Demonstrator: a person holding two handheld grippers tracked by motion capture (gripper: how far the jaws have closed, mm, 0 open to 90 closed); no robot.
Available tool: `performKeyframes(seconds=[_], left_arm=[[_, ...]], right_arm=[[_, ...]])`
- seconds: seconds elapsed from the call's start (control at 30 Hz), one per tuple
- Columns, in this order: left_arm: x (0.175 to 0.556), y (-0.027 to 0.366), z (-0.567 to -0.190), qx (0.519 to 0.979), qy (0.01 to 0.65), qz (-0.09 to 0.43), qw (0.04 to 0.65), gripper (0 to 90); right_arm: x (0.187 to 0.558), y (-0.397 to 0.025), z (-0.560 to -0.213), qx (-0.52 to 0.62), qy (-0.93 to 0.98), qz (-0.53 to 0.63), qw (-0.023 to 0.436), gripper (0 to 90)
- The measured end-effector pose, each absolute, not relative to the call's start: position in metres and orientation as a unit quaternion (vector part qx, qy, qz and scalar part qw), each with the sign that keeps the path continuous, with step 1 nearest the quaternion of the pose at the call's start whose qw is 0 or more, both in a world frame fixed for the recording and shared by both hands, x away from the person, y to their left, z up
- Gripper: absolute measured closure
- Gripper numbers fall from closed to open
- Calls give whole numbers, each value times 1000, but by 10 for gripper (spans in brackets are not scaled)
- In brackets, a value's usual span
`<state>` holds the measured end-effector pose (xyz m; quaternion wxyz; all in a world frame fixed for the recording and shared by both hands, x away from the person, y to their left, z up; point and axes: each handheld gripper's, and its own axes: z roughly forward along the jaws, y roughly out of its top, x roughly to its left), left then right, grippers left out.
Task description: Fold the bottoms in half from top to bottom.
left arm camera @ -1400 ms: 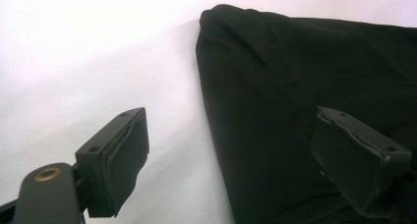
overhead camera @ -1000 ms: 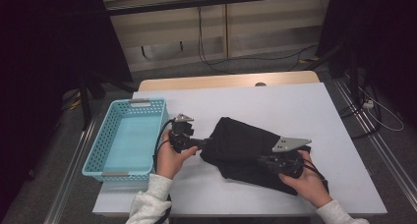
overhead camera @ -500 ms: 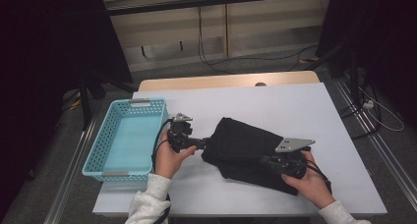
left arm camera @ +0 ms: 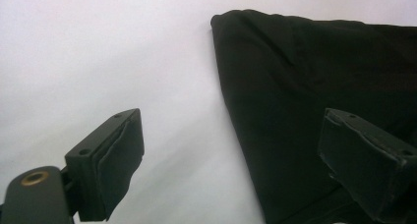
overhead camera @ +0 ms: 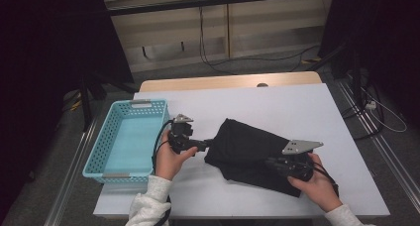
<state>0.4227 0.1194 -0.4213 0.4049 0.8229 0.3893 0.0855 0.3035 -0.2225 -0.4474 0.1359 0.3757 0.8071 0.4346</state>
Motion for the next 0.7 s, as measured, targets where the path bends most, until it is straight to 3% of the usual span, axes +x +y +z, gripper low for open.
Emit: performKeyframes(seconds=[0.7], left_arm=[[422, 121, -421, 824, 387, 83, 405, 86]], right_arm=[[301, -230, -446, 380, 804, 436, 138, 887]])
